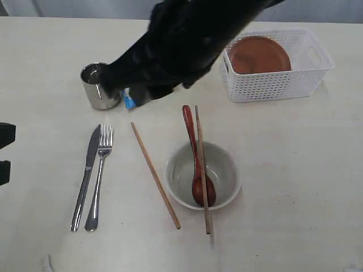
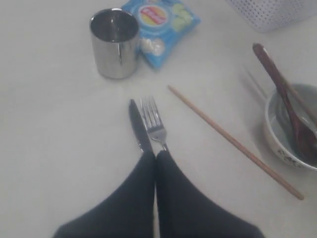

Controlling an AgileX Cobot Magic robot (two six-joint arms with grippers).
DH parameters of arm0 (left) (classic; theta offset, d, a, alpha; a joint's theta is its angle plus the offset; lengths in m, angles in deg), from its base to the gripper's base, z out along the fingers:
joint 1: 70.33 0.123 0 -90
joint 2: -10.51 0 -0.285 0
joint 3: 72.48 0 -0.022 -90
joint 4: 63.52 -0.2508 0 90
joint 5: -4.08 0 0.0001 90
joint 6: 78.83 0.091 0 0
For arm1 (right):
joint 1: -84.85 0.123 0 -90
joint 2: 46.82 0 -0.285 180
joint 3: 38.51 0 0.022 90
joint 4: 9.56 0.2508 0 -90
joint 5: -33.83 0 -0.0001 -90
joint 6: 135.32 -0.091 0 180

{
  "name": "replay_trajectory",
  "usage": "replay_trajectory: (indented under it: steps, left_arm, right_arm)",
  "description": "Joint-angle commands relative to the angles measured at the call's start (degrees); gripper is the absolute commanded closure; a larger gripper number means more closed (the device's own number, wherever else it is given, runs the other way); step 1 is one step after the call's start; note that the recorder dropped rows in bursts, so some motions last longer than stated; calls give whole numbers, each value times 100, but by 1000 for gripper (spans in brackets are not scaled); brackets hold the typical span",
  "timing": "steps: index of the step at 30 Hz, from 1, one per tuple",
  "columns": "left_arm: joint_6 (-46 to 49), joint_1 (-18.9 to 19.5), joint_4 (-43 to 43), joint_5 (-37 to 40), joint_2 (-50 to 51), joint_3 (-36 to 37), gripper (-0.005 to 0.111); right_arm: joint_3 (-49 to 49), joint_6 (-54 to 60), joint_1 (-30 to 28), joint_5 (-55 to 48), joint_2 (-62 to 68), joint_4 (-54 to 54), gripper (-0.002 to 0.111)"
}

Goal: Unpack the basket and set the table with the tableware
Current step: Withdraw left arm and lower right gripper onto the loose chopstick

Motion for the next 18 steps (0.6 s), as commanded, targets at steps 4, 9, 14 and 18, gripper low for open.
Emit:
replay_trajectory:
  steps: [4,9,14,18]
  left_arm:
    - [-592,-43,-806,-271,-291,-172,107]
    - [-3024,-43,-3479,166,-1266,-172,107]
    - [-3430,-43,-4872,266,-2451,-172,107]
    - [-2727,-43,-4834,406,-3141,-135,107]
  right_arm:
    - [1144,-410,482,-396,1710,-492,67]
    - [1570,-567,460,-604,2488,-508,67]
    - [1641,-567,412,-487,2972,-520,67]
    - [1681,-567,264,-461,3274,-579,67]
